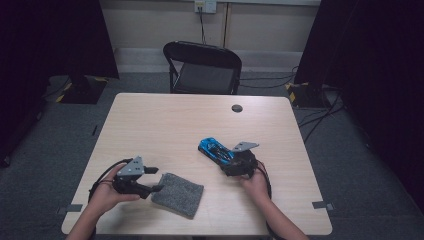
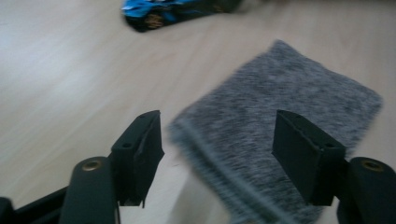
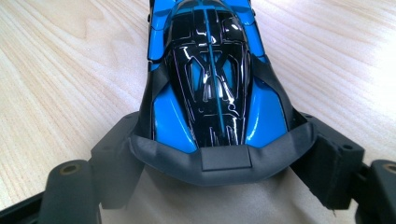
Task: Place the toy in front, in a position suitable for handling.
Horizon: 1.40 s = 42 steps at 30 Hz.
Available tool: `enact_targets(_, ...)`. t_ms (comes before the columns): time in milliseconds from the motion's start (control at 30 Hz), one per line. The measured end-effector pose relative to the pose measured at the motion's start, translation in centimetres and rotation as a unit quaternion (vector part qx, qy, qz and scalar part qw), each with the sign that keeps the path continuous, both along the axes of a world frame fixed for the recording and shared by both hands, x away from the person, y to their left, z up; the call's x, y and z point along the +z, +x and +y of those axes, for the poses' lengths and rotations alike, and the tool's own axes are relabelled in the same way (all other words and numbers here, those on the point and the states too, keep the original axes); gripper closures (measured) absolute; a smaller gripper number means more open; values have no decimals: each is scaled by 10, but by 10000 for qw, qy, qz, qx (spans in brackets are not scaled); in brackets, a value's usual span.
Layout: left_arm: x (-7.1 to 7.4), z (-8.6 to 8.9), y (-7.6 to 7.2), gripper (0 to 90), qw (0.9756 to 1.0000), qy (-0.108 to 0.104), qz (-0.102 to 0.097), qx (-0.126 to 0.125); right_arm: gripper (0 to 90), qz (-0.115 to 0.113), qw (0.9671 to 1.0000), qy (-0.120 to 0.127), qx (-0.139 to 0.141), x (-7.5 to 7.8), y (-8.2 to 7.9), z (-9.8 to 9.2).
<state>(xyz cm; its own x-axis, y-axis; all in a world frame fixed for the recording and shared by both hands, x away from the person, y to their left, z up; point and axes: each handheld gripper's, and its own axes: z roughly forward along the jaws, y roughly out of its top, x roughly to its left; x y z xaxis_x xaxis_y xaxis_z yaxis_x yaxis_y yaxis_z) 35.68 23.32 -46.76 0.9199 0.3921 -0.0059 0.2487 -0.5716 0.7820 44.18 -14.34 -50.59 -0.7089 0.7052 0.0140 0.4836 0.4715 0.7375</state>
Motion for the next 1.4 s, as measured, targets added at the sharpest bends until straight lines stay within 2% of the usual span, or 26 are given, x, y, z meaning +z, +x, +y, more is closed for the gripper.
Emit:
enact_targets(133,-10,-14,-3,374,9985,364,-11,-399,233,4,10000,-3,-20,0,0,0)
enact_targets(200,-17,-19,-3,376,9978,469,107,-457,234,4,10000,-4,-27,0,-1,0)
enact_targets(233,-19,-21,-2,373,9974,513,95,-493,233,2,10000,-5,-28,0,-1,0)
enact_targets(300,-20,-22,-1,371,9980,435,208,-421,233,5,10000,-2,-27,0,-1,0)
enact_targets(367,-23,-23,0,388,9977,474,179,-459,233,3,10000,-6,-35,0,-1,0)
enact_targets(400,-25,-23,0,398,9979,411,237,-449,233,2,10000,-6,-38,0,-1,0)
enact_targets(533,-25,-22,0,478,9977,394,345,-424,232,2,10000,-4,-42,0,-1,0)
enact_targets(600,-24,-21,1,540,9976,402,423,-374,232,2,10000,-4,-42,0,-1,0)
enact_targets(733,-24,-19,1,663,9976,225,651,-90,231,3,10000,-4,-50,0,-1,0)
enact_targets(833,-24,-18,2,709,9964,156,822,114,230,3,10000,-4,-56,0,-1,0)
enact_targets(967,-22,-20,1,733,9956,220,871,253,230,3,10000,-4,-59,0,-1,0)
enact_targets(1100,-20,-23,0,748,9956,324,819,309,229,1,10000,-6,-56,0,-1,0)
enact_targets(1167,-20,-22,-1,759,9953,280,856,349,229,2,10000,-6,-60,0,-1,0)
enact_targets(1233,-18,-21,0,770,9935,242,1017,457,228,4,10000,-3,-67,0,-1,1)
enact_targets(1300,-13,-20,-1,778,9931,320,1008,512,228,4,10000,-3,-68,0,-1,1)
enact_targets(1400,-7,-19,-1,784,9931,171,990,606,228,4,10000,-2,-67,0,-1,1)
